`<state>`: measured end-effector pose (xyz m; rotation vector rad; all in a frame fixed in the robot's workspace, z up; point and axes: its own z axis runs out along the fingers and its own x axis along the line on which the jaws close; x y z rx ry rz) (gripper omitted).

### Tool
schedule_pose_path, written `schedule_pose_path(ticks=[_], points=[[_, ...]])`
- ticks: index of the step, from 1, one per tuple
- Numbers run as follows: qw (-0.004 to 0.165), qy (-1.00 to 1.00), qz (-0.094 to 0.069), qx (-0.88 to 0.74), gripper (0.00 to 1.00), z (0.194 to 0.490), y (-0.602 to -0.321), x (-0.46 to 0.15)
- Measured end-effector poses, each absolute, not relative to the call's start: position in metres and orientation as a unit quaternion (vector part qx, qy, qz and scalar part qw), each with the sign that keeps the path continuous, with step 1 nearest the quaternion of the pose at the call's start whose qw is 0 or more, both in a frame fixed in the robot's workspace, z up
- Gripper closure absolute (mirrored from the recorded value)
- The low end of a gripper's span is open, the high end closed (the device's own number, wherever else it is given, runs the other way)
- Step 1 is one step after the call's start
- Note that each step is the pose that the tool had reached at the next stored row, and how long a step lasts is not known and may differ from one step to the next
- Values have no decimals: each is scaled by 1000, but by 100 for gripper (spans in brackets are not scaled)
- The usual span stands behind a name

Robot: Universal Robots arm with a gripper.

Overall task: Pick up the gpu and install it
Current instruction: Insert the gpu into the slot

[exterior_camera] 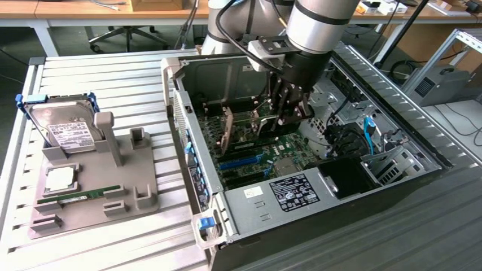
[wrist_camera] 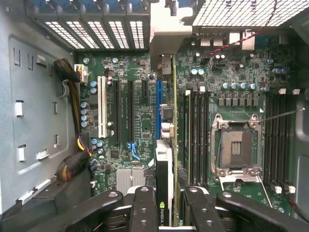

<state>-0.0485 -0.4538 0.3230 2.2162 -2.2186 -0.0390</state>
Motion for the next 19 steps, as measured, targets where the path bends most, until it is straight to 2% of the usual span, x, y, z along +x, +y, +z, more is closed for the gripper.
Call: schedule_pose_path(ticks=[19], points=[[-1,-707,-12,707,73,304,-455,-58]])
